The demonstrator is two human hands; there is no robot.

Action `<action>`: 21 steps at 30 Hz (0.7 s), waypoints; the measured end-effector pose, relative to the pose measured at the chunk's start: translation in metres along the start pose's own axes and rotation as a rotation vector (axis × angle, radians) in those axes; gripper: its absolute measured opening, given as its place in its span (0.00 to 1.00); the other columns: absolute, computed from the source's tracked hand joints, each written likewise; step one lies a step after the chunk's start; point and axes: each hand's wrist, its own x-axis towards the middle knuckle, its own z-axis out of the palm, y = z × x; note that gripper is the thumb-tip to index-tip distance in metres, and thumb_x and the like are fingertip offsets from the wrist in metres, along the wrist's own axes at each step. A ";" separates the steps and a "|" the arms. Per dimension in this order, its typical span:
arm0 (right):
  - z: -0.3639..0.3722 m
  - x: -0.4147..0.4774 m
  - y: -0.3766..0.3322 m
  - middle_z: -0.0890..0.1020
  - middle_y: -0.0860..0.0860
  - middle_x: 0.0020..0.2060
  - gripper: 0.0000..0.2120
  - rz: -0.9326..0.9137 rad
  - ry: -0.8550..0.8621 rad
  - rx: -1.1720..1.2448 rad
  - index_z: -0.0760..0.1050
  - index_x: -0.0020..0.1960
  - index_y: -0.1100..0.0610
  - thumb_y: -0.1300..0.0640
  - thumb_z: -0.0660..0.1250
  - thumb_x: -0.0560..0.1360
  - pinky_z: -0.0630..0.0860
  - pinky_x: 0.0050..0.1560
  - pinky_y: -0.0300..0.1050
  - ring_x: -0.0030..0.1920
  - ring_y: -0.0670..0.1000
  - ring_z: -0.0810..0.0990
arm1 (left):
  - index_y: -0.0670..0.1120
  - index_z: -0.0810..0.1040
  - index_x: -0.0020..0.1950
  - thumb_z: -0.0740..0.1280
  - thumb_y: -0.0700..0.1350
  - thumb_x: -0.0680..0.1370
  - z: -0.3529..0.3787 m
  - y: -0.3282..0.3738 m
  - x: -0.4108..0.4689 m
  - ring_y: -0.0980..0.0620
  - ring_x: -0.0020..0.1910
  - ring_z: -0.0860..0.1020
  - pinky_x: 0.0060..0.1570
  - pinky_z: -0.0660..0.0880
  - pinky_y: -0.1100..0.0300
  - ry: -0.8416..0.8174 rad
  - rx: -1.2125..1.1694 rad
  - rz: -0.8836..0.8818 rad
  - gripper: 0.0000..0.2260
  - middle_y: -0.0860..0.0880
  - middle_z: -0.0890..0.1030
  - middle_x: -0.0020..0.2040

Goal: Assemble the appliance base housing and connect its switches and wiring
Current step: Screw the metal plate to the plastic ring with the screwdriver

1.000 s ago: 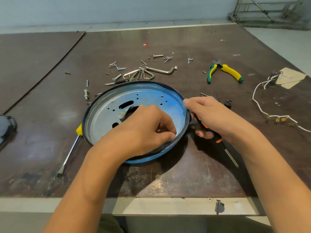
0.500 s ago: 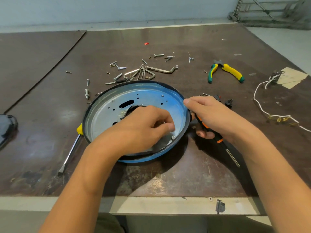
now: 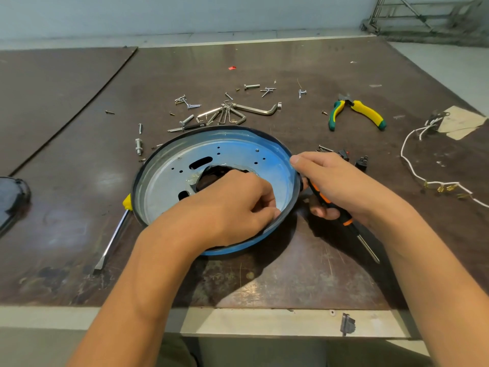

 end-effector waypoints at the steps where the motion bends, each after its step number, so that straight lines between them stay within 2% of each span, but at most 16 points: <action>1: 0.000 0.000 0.000 0.83 0.45 0.32 0.14 0.001 0.000 0.000 0.78 0.50 0.42 0.38 0.57 0.81 0.66 0.21 0.34 0.23 0.49 0.75 | 0.53 0.80 0.46 0.67 0.51 0.79 -0.001 -0.001 -0.001 0.59 0.39 0.77 0.41 0.73 0.62 -0.004 0.003 0.020 0.04 0.56 0.80 0.39; 4: -0.001 0.000 0.001 0.83 0.46 0.33 0.14 -0.001 -0.006 -0.001 0.78 0.51 0.43 0.38 0.57 0.81 0.66 0.21 0.35 0.24 0.49 0.76 | 0.54 0.81 0.48 0.69 0.49 0.78 -0.004 -0.002 -0.004 0.60 0.40 0.78 0.43 0.75 0.63 -0.015 0.004 0.058 0.02 0.57 0.81 0.41; 7: 0.000 0.001 0.000 0.83 0.46 0.33 0.14 0.007 -0.001 -0.006 0.78 0.52 0.43 0.38 0.57 0.81 0.68 0.21 0.35 0.25 0.50 0.77 | 0.54 0.80 0.49 0.69 0.47 0.78 -0.006 -0.002 -0.005 0.59 0.41 0.77 0.44 0.76 0.61 -0.004 0.014 0.081 0.02 0.56 0.80 0.41; 12: 0.001 0.001 0.000 0.84 0.47 0.33 0.14 0.009 -0.002 -0.010 0.78 0.52 0.42 0.38 0.56 0.81 0.67 0.21 0.35 0.23 0.49 0.76 | 0.53 0.78 0.45 0.67 0.48 0.78 -0.005 -0.001 -0.006 0.58 0.37 0.76 0.38 0.72 0.63 0.024 0.026 0.101 0.02 0.55 0.79 0.37; 16: 0.001 0.000 -0.001 0.84 0.46 0.34 0.14 0.004 -0.003 -0.018 0.78 0.52 0.43 0.38 0.56 0.82 0.66 0.20 0.35 0.22 0.49 0.76 | 0.53 0.78 0.44 0.66 0.49 0.78 -0.003 0.000 -0.005 0.57 0.36 0.76 0.38 0.73 0.60 0.047 0.056 0.089 0.04 0.55 0.78 0.36; 21: 0.001 -0.001 -0.001 0.83 0.46 0.33 0.14 -0.016 -0.011 -0.026 0.77 0.50 0.44 0.39 0.56 0.82 0.65 0.20 0.35 0.23 0.50 0.75 | 0.55 0.74 0.40 0.66 0.50 0.78 -0.005 0.002 -0.005 0.57 0.34 0.75 0.35 0.68 0.63 0.042 0.079 0.073 0.06 0.55 0.76 0.33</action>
